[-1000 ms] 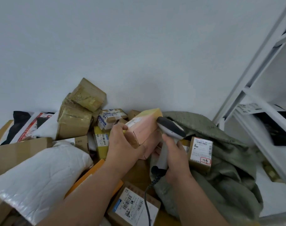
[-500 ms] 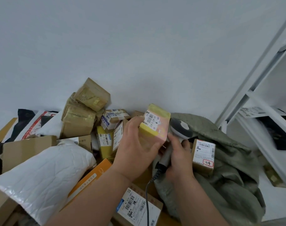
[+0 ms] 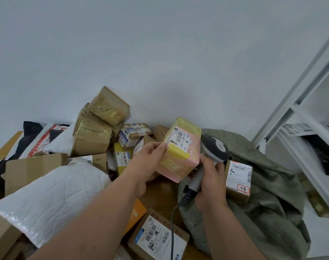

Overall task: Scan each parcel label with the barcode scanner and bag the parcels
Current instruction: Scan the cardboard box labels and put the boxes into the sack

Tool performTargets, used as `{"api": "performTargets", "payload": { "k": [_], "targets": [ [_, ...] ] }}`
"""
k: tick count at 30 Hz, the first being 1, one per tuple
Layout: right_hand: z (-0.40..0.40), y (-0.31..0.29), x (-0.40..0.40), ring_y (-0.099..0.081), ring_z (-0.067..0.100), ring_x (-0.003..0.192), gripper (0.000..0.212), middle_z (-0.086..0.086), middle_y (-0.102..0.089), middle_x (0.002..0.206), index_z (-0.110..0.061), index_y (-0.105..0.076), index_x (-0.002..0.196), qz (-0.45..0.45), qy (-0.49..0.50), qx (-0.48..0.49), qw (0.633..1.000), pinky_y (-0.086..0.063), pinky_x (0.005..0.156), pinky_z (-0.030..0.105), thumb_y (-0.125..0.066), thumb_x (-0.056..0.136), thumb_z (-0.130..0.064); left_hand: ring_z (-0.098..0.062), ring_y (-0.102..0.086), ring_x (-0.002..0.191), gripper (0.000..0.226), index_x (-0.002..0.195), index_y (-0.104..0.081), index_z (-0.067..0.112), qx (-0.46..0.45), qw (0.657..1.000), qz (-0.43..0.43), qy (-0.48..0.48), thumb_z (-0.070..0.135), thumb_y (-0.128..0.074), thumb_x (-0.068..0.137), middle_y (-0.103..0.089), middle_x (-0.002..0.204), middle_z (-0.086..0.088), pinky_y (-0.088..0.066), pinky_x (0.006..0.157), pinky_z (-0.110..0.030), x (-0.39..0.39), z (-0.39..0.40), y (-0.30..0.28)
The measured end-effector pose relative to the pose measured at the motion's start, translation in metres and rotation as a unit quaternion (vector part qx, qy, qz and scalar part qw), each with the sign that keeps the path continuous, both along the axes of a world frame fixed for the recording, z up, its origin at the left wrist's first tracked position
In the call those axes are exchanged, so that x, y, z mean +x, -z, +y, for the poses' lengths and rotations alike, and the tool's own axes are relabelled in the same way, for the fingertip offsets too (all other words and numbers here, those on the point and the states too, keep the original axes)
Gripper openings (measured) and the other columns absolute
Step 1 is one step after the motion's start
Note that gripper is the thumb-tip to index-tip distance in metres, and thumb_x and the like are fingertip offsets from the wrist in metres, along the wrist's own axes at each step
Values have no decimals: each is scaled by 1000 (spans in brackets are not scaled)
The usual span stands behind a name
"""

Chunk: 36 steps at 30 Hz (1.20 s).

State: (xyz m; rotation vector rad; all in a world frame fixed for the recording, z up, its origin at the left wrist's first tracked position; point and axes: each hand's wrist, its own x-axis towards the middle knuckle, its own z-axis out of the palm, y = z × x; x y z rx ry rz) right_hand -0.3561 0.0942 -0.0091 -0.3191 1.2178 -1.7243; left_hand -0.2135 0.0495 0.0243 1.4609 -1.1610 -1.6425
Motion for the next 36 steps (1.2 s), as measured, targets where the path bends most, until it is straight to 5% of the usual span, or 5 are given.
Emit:
{"api": "performTargets", "payload": {
  "k": [4,12,18,28,36],
  "targets": [
    [-3,1,4,-69,20,107,37,-5,-74,111,-34,-61,120,37,-4,-2,999,-55,94,47,-72,88,-16,-24,-52,118,39,104,-54,54,46,998,14,42,73,-63,71,-56,126,5,-46,96,-53,9,-4,-2],
    [-5,-3,6,-70,23,102,33,1,-72,110,-30,-59,121,98,-53,18,994,-58,90,45,-67,92,-15,-23,-67,100,35,119,-56,34,44,994,91,-31,32,-70,87,-67,116,-3,-60,78,-42,12,-11,3],
    [-6,-12,-7,-60,23,74,7,9,-61,86,-24,-61,96,148,-69,65,984,-52,72,38,-64,92,-20,-12,-73,88,46,128,-59,32,-10,991,118,-67,19,-72,86,-69,115,0,-59,68,-30,23,-20,12],
    [-6,-17,-13,-58,8,49,11,-4,-60,57,-15,-63,84,336,-205,48,918,-48,50,16,-69,89,-23,-22,-67,105,57,121,-56,30,-44,994,55,-86,24,-84,73,-69,114,-1,-54,93,-45,31,-37,32],
    [-7,-17,-18,-57,2,46,7,-10,-60,51,-12,-65,90,381,-235,41,893,-45,49,12,-68,89,-18,-23,-66,105,62,129,-57,27,-67,993,37,-95,18,-83,73,-67,112,0,-56,91,-46,32,-44,36]
  ]
}}
